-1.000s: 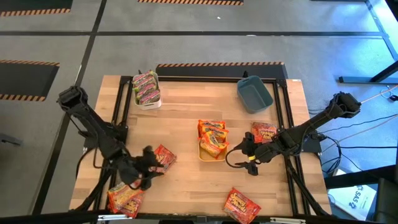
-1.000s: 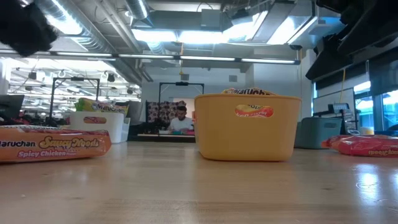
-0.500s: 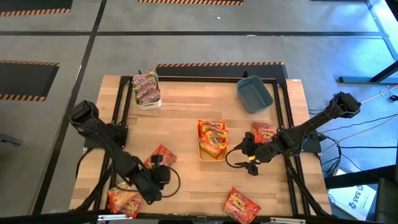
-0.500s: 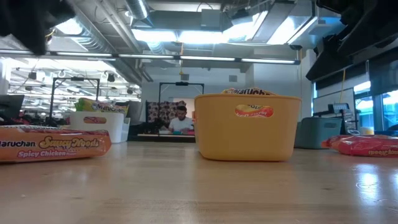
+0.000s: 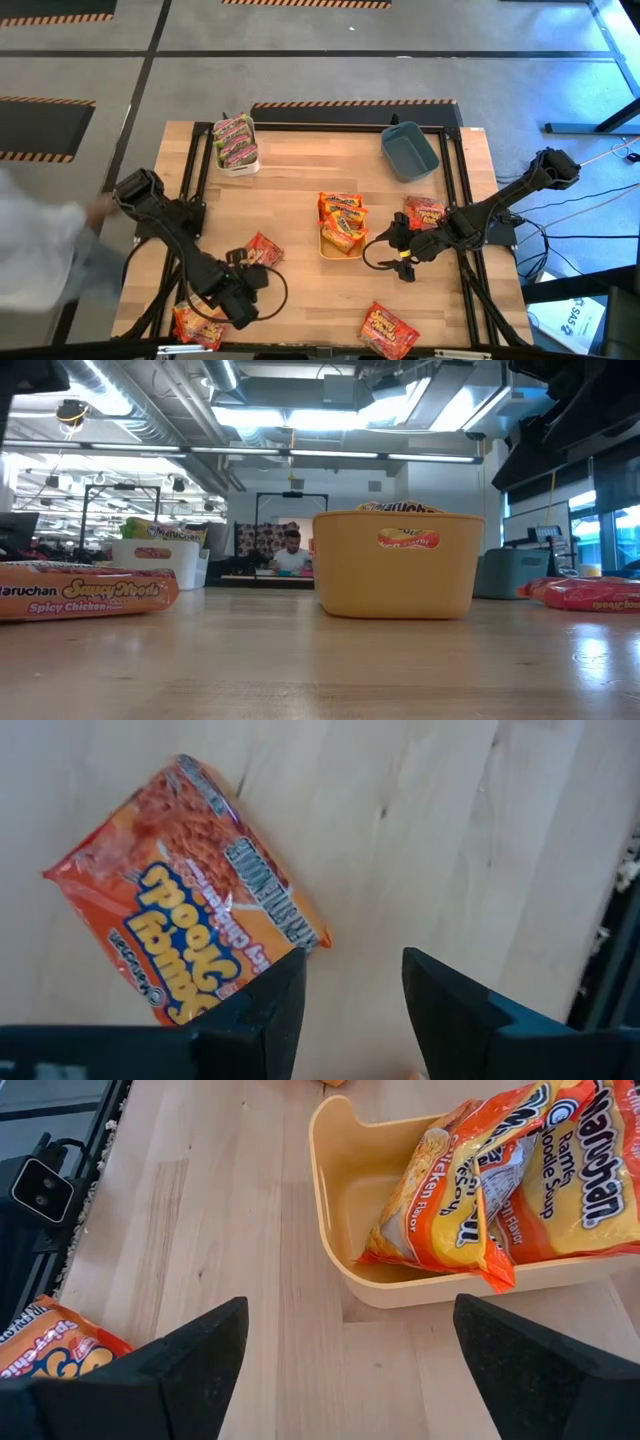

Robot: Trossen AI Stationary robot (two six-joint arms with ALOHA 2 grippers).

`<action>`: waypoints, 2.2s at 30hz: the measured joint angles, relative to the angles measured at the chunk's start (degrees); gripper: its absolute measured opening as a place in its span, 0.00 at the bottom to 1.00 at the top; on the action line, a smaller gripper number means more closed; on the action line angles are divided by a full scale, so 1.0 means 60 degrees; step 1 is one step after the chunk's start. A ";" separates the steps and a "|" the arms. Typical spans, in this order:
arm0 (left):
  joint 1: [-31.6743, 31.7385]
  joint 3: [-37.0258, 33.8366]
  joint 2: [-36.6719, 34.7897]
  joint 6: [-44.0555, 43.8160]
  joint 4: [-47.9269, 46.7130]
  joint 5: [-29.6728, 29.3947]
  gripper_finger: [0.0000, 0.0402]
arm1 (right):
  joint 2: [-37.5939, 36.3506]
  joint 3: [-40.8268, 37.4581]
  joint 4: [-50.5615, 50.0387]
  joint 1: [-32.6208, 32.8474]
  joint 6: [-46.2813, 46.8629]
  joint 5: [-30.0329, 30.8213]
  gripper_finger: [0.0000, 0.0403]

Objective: Sort Maruchan noodles
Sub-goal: Put the orange noodle pack into the yellow bin

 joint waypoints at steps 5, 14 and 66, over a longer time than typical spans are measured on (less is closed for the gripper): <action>0.0184 0.0000 0.0000 0.0079 -0.0097 -0.0267 0.48 | 0.0000 0.0000 0.0000 0.0000 0.0054 -0.0118 0.84; 0.0451 0.0000 0.0000 0.0593 -0.0299 -0.0326 0.58 | 0.0000 -0.0001 -0.0004 0.0000 0.0032 -0.0185 0.84; -0.1690 0.0011 0.1428 -0.5117 -0.1500 0.4855 0.12 | 0.0000 -0.0004 -0.0011 0.0000 -0.0242 0.0717 0.84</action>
